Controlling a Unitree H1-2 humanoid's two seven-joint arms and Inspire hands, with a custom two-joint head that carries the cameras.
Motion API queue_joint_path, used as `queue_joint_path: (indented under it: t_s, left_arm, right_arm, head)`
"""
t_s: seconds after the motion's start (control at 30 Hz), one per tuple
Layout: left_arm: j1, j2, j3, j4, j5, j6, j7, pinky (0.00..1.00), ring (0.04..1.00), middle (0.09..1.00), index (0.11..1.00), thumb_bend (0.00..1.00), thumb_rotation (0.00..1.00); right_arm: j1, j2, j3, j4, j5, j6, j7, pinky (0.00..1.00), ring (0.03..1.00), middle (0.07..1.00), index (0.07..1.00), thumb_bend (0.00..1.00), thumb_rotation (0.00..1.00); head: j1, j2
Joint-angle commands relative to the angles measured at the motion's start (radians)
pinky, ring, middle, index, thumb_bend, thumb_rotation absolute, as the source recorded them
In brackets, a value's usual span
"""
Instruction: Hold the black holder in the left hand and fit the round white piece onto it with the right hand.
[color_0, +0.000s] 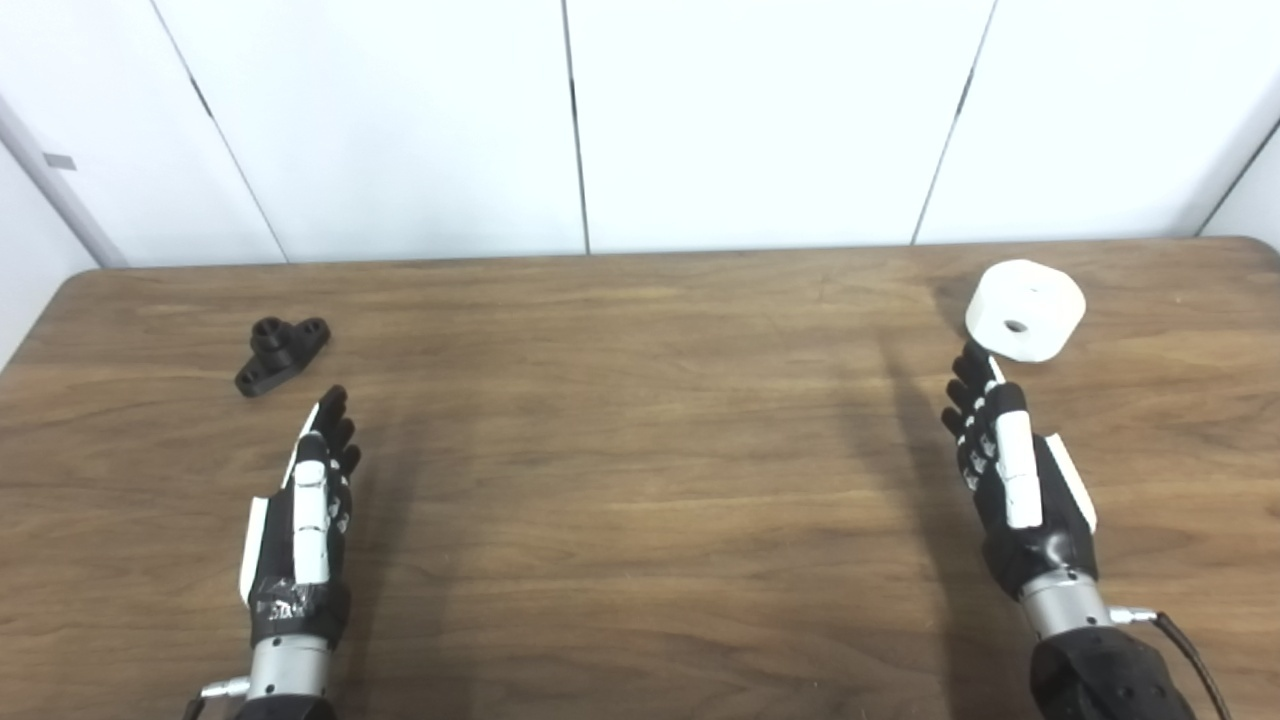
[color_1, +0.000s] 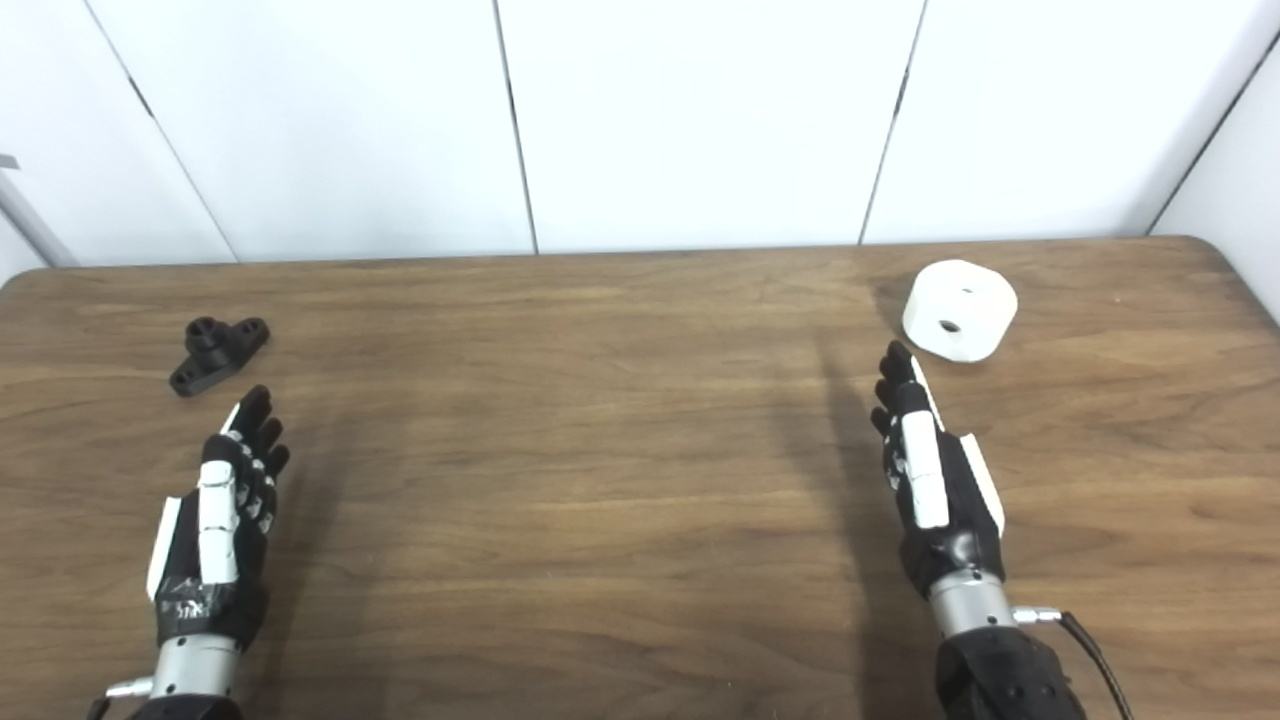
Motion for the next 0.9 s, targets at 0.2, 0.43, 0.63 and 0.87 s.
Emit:
queue_joint_path:
  t_s: [0.2,0.43,0.63,0.87]
  left_arm:
    - [-0.022,0.018,0.001,-0.013,-0.004,-0.041,-0.009,1.0,1.0,1.0,0.97,0.52,0.97]
    - [-0.016,0.013,-0.003,-0.026,0.004,-0.031,-0.004,1.0,1.0,1.0,0.968,0.5,0.98]
    - [-0.003,-0.004,-0.021,-0.039,0.029,-0.038,0.004,1.0,1.0,1.0,0.961,0.48,0.99]
    - [0.015,-0.044,-0.04,-0.029,0.067,-0.076,0.024,1.0,1.0,0.982,0.939,0.46,0.92]
  right_arm:
    - [-0.024,-0.001,0.001,-0.045,0.0,-0.009,-0.002,1.0,1.0,1.0,1.0,0.63,1.0]
    - [-0.02,-0.008,-0.002,-0.045,0.001,-0.018,0.002,1.0,1.0,1.0,1.0,0.61,1.0]
    - [-0.003,-0.028,-0.009,-0.05,0.008,-0.025,0.013,1.0,1.0,1.0,1.0,0.59,1.0]
    - [0.015,-0.056,-0.029,-0.05,0.048,-0.027,0.037,1.0,1.0,1.0,1.0,0.59,1.0]
  head:
    - [0.001,0.005]
    - [0.044,-0.02]
    - [0.182,-0.07]
    - [0.272,-0.14]
